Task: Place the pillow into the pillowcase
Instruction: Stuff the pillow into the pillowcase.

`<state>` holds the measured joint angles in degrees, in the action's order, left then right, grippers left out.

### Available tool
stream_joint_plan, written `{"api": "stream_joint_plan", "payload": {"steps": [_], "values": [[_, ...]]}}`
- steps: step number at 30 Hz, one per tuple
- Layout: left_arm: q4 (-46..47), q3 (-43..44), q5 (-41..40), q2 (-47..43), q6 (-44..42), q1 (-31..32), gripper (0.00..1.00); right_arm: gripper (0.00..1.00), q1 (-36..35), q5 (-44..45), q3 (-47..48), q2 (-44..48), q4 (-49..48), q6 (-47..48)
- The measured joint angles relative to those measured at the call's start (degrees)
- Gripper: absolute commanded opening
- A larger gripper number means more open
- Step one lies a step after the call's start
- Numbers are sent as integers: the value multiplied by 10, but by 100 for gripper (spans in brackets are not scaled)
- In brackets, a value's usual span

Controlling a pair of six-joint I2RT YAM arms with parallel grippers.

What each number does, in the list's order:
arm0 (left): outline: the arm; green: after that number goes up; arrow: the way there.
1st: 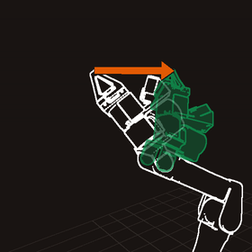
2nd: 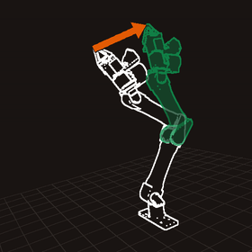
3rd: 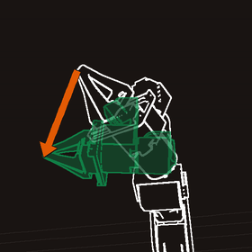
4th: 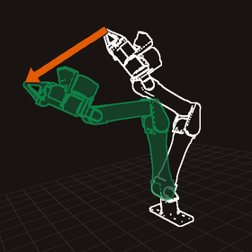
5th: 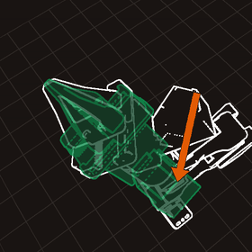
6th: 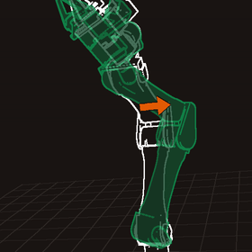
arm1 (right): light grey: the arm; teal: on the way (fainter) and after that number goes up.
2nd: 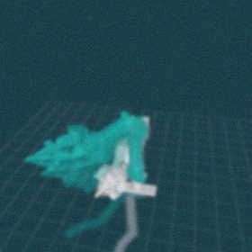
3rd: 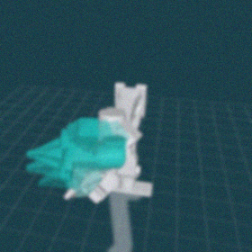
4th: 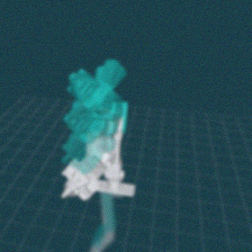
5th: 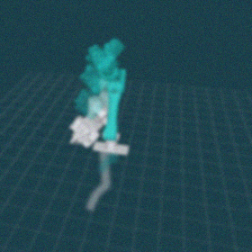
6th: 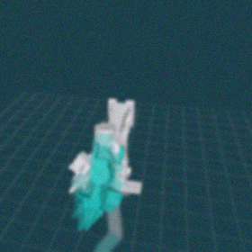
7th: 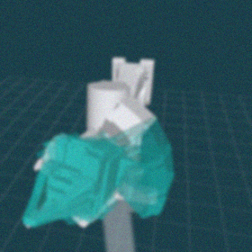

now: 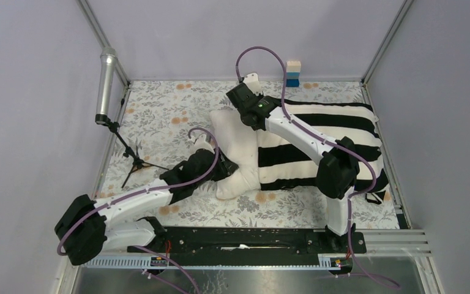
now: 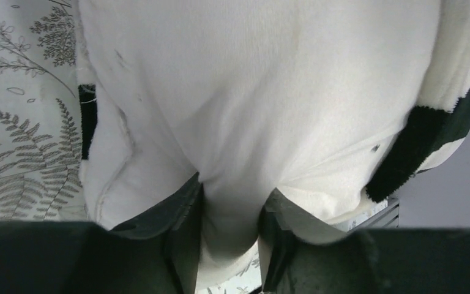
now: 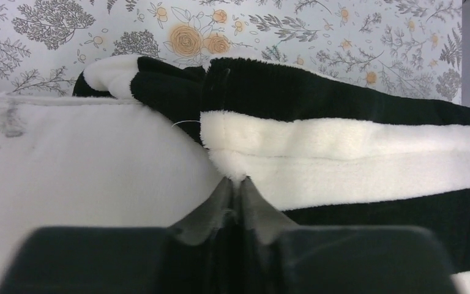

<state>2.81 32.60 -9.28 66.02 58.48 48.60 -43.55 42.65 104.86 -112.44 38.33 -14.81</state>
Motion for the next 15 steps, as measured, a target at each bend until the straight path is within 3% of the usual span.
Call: {"api": "stream_joint_plan", "payload": {"steps": [2,5,9,15], "values": [[-39,15,-4,-17,-14,-2,52,0,1,0,2,0,2,-1],[-104,46,-3,-47,-34,-21,73,0,2,-2,7,0,6,-5],[-161,85,4,-84,-60,-97,97,0,4,-17,7,2,8,-14],[-154,94,68,-68,-74,-229,99,0,5,-52,2,30,8,-24]]}}
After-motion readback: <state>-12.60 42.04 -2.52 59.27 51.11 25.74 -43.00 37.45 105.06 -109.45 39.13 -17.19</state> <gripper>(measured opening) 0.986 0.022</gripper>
